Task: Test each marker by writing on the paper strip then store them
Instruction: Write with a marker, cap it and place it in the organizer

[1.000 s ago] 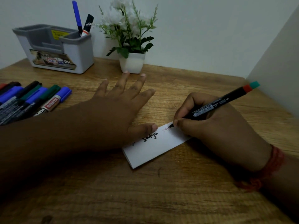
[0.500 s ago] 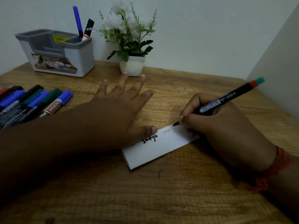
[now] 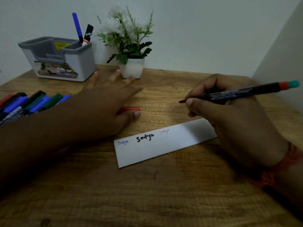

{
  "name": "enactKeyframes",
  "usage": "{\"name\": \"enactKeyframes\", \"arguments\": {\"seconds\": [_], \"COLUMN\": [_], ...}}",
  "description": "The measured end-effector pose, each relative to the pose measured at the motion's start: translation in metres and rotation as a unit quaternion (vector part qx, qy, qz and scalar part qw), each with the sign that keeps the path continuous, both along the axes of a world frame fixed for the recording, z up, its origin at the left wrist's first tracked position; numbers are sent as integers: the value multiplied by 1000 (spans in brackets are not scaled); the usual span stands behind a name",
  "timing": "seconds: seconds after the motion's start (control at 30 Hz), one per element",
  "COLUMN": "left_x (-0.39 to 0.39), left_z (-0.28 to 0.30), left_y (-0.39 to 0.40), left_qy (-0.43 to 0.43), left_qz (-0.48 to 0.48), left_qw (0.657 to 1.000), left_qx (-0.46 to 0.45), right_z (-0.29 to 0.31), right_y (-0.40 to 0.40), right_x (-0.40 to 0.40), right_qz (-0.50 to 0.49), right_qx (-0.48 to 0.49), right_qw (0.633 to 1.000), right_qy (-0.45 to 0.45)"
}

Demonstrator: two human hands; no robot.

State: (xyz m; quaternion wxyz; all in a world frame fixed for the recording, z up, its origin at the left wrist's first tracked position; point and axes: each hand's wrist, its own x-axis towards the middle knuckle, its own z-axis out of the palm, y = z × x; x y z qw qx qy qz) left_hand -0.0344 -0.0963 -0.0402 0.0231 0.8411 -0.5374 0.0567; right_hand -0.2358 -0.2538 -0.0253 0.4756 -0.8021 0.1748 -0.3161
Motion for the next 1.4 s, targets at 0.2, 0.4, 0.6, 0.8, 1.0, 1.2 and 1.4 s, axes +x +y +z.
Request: {"name": "enactKeyframes", "arguments": {"seconds": [0.2, 0.4, 0.6, 0.8, 1.0, 1.2, 1.4], "left_x": [-2, -6, -22, -32, -33, -40, -46], "left_z": [3, 7, 14, 15, 13, 14, 11], "left_y": [-2, -5, -3, -2, -3, -1, 0], "left_qy": [-15, 4, 30, 17, -6, -30, -37], "left_qz": [-23, -48, -101, -142, -172, -201, -206], "left_qw": [1000, 997, 979, 969, 964, 956, 942], "left_qx": [-11, -65, -172, -200, -204, -213, -263], "right_z": [-2, -7, -8, -3, 0, 1, 1], "right_y": [0, -3, -1, 7, 12, 14, 23], "right_x": [1, 3, 2, 1, 3, 2, 3], "right_qz": [32, 98, 145, 137, 134, 110, 86], "right_qx": [40, 82, 102, 106, 121, 0, -38], "right_qw": [999, 992, 984, 985, 984, 994, 996], "right_qy": [-1, -1, -25, -16, -7, 20, -11]}}
